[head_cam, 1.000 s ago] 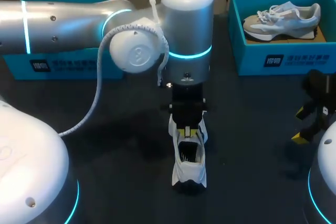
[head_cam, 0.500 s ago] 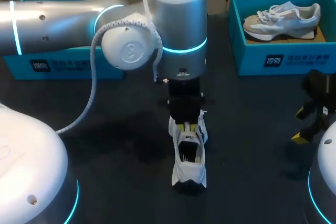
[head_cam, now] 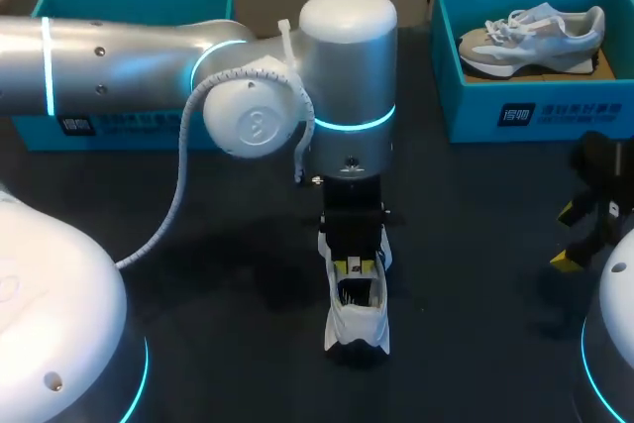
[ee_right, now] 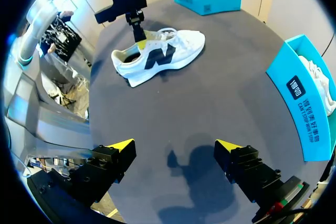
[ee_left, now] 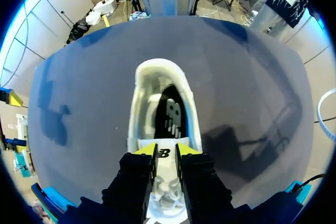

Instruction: Take the shoe out of the shoebox, open the shoe tongue, remove and reinsert the insole, then place the shoe into the shoebox

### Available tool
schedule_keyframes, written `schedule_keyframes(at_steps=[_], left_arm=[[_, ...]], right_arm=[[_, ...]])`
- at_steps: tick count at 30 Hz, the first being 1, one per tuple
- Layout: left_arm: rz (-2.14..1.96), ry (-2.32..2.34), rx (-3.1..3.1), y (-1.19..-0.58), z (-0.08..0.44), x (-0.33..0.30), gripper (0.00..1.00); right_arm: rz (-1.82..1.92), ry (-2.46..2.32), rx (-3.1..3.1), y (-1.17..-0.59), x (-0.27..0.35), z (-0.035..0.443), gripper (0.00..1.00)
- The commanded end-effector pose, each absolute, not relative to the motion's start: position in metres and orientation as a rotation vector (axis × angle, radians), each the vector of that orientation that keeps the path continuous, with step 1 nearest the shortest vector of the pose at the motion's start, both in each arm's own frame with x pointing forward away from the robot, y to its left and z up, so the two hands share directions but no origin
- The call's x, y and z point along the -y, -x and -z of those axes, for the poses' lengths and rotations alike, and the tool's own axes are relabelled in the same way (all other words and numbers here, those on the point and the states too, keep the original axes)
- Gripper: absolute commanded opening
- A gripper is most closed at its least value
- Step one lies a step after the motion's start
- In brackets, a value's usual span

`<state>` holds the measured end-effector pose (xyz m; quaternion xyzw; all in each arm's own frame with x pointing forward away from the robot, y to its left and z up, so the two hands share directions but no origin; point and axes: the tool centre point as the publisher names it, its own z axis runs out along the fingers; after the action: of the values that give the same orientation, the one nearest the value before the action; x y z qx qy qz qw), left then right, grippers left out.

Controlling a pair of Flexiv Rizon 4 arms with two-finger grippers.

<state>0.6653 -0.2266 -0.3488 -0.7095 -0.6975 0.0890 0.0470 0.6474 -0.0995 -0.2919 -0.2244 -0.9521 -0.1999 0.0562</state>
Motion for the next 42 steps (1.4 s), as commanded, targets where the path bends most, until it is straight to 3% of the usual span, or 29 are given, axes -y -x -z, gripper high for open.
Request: schedule_keyframes(at_steps=[1, 12, 15, 16, 25, 38, 42], left_arm=[[-0.264, 2.178, 2.157, -0.665, 0.329, 0.226, 0.24], [-0.279, 1.969, 2.336, -0.675, 0.28, 0.227, 0.26], [-0.288, 1.856, 2.388, -0.675, 0.271, 0.223, 0.5], [-0.269, 1.78, 2.425, -0.673, 0.266, 0.221, 1.0], [-0.229, 1.646, 2.481, -0.639, 0.242, 0.199, 1.0], [-0.229, 1.646, 2.481, -0.639, 0.242, 0.199, 1.0], [-0.134, 1.21, 2.706, -0.625, 0.249, 0.206, 1.0]], right_arm=[[0.603, 0.683, 2.89, -0.647, 0.099, 0.292, 1.0], [0.603, 0.683, 2.89, -0.647, 0.099, 0.292, 1.0], [0.603, 0.683, 2.89, -0.647, 0.099, 0.292, 1.0], [0.603, 0.683, 2.89, -0.647, 0.099, 0.292, 1.0], [0.603, 0.683, 2.89, -0.647, 0.099, 0.292, 1.0], [0.603, 0.683, 2.89, -0.647, 0.099, 0.292, 1.0], [0.603, 0.683, 2.89, -0.647, 0.099, 0.292, 1.0]])
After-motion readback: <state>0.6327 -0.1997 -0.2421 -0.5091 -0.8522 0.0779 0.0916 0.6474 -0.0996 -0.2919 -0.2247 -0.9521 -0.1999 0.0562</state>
